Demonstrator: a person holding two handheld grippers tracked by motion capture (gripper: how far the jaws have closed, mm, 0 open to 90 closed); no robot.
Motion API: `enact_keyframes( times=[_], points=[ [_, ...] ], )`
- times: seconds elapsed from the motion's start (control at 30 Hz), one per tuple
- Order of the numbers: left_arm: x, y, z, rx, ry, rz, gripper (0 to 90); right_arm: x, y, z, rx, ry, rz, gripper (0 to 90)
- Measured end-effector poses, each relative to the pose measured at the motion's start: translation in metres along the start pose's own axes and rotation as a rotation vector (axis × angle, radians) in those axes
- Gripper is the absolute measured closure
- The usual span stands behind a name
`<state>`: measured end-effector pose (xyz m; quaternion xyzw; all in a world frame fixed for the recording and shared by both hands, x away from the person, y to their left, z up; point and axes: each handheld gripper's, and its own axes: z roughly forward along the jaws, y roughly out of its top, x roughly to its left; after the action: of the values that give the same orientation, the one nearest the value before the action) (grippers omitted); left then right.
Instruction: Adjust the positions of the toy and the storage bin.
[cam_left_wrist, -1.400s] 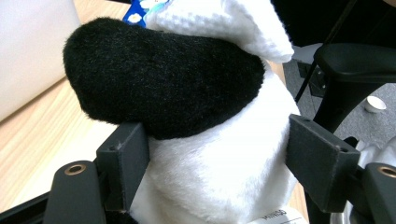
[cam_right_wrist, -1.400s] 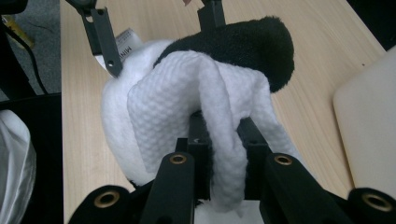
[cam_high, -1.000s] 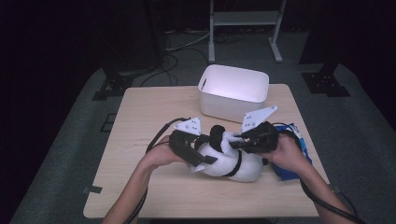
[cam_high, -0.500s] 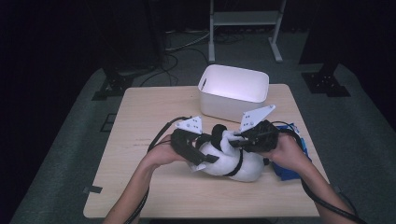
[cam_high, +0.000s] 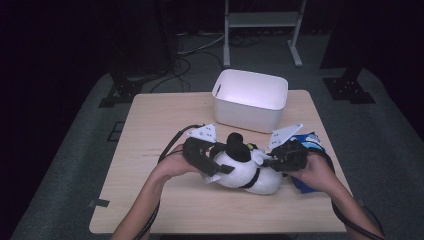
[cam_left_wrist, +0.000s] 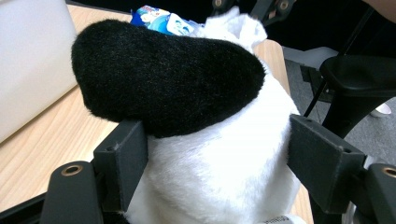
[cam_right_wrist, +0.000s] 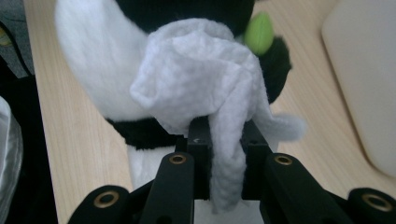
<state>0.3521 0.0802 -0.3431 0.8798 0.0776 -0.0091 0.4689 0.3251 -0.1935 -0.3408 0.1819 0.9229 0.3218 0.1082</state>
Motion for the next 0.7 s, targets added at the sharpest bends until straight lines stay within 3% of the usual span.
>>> enact_keyframes(
  times=[0.3,0.7],
  points=[
    [-0.002,-0.002,-0.001,-0.007,0.010,0.013,17.6,-0.003,-0.009,0.003,-0.014,0.010,0.028,78.5],
    [0.001,-0.025,0.001,0.024,0.014,0.001,9.2,-0.007,-0.017,0.000,-0.014,0.006,0.049,78.7]
  ],
)
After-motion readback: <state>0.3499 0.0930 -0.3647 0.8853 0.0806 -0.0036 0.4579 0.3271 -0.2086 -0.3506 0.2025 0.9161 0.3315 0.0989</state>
